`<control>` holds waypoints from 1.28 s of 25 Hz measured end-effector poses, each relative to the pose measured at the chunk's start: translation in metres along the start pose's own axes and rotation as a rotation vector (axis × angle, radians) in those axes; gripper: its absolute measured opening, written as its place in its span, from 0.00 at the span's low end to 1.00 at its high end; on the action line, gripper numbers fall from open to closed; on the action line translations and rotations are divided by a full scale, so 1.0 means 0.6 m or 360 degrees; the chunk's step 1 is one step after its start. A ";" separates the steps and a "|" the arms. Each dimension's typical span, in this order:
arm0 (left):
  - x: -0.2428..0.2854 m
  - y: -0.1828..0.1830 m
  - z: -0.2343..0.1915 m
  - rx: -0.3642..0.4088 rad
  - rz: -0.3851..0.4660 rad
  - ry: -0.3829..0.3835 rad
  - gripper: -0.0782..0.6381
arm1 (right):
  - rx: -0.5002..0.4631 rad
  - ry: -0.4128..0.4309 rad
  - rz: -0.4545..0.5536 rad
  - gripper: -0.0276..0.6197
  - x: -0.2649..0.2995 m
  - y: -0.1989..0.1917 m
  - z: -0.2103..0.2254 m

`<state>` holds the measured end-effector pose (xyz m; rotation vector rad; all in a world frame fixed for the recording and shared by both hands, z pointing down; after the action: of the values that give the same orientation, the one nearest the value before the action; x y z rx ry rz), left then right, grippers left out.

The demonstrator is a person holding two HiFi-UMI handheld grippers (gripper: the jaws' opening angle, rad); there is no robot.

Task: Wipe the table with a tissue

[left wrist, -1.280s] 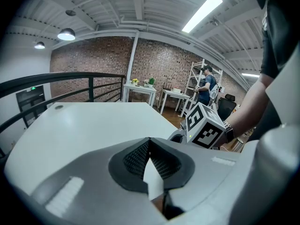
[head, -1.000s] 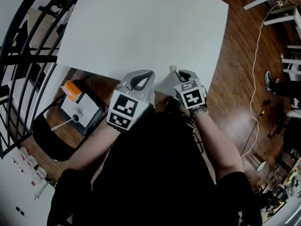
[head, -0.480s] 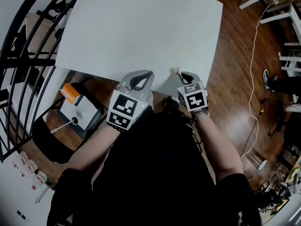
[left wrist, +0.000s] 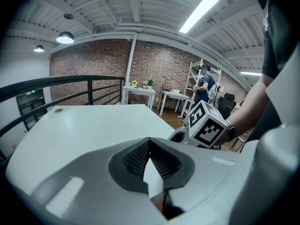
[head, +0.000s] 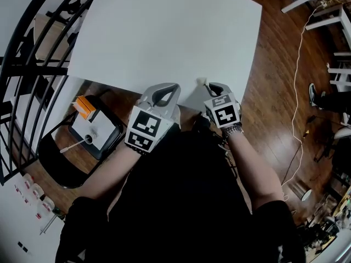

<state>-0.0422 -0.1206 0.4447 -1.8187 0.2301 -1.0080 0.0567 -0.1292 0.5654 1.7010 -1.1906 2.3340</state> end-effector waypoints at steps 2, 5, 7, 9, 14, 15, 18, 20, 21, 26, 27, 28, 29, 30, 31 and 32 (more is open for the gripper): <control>-0.003 -0.001 -0.002 -0.0001 0.0003 0.0010 0.13 | -0.0008 0.0008 0.0010 0.06 0.000 0.004 -0.005; -0.003 -0.001 -0.005 0.0001 0.0010 0.0017 0.13 | -0.0010 0.0013 0.0035 0.06 -0.004 0.011 -0.009; -0.004 0.002 -0.006 0.0004 0.0018 0.0017 0.13 | -0.0009 0.0011 0.0055 0.06 -0.011 0.017 -0.011; -0.005 0.005 -0.007 0.0011 0.0028 0.0015 0.13 | -0.0007 0.0011 0.0079 0.06 -0.019 0.025 -0.016; -0.003 0.014 0.001 0.0029 0.0050 0.0006 0.13 | 0.0001 0.0007 0.0160 0.06 -0.050 0.040 -0.023; -0.003 0.015 0.001 0.0033 0.0053 0.0004 0.13 | 0.0007 0.0003 0.0180 0.06 -0.056 0.045 -0.024; -0.003 0.014 -0.002 0.0042 0.0059 0.0005 0.13 | 0.0025 -0.0012 0.0238 0.06 -0.075 0.055 -0.029; -0.003 0.012 0.001 0.0041 0.0056 0.0005 0.13 | 0.0032 -0.0020 0.0270 0.06 -0.091 0.057 -0.030; -0.002 0.012 0.003 0.0035 0.0053 0.0001 0.13 | 0.0034 -0.0022 0.0284 0.06 -0.098 0.058 -0.031; 0.004 0.015 0.013 0.0036 0.0056 -0.0020 0.13 | 0.0046 -0.0042 0.0341 0.06 -0.125 0.059 -0.031; 0.006 0.015 0.015 0.0041 0.0057 -0.0025 0.13 | 0.0047 -0.0045 0.0348 0.06 -0.129 0.058 -0.030; 0.008 0.016 0.017 0.0045 0.0057 -0.0030 0.13 | 0.0048 -0.0048 0.0354 0.06 -0.134 0.059 -0.029; 0.009 0.017 0.018 0.0048 0.0054 -0.0032 0.13 | 0.0049 -0.0051 0.0360 0.06 -0.137 0.060 -0.029; 0.010 0.017 0.019 0.0050 0.0052 -0.0034 0.13 | 0.0048 -0.0053 0.0366 0.06 -0.141 0.061 -0.029; 0.010 0.017 0.019 0.0052 0.0051 -0.0034 0.13 | 0.0047 -0.0055 0.0372 0.06 -0.143 0.061 -0.029; 0.010 0.018 0.020 0.0054 0.0052 -0.0033 0.13 | 0.0046 -0.0056 0.0378 0.06 -0.145 0.062 -0.030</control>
<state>-0.0267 -0.1210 0.4373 -1.7883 0.2284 -0.9643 0.0619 -0.1100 0.4710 1.7015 -1.4460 2.4714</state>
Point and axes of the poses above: the fingertips, and each gripper's own axes: x forward along the fingers, z to its right, y out of its top, the point moved 1 cm from there along -x, backward along the fingers, and after that the axes turned 2 degrees about y, right-handed, at the moved point
